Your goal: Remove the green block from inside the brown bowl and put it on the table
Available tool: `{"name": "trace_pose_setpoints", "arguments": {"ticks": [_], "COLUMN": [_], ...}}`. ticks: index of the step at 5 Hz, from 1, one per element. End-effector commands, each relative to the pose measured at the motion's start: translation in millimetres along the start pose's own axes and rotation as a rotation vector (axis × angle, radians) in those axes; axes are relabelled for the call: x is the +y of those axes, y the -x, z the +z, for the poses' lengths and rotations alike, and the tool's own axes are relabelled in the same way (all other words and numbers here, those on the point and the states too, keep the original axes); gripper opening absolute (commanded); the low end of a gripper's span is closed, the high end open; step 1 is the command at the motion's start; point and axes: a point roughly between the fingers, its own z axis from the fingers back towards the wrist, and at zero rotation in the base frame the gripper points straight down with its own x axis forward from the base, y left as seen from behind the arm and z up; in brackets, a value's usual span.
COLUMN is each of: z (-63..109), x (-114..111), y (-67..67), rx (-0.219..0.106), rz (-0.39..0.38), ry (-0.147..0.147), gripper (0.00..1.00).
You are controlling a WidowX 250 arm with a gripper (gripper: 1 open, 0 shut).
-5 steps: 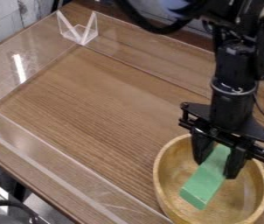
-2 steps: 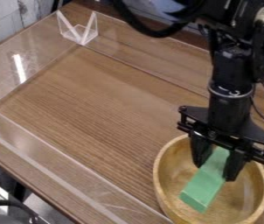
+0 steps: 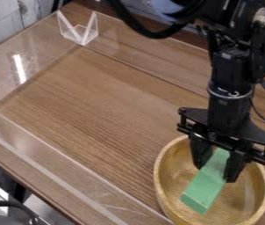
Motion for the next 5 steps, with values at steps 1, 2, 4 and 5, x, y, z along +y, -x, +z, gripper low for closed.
{"name": "trace_pose_setpoints", "arguments": {"ticks": [1,2,4,5], "z": [7.7,8.0,22.1,44.6], "x": [0.3,0.4,5.1,16.3], "y": [-4.2,-4.5,-1.5,1.6], "rx": [-0.030,-0.029,-0.036,-0.053], "rz": [0.009,0.012,0.020,0.031], "ry": [0.017,0.020,0.031,0.035], "gripper": [0.00,0.00,0.00,0.00]}}
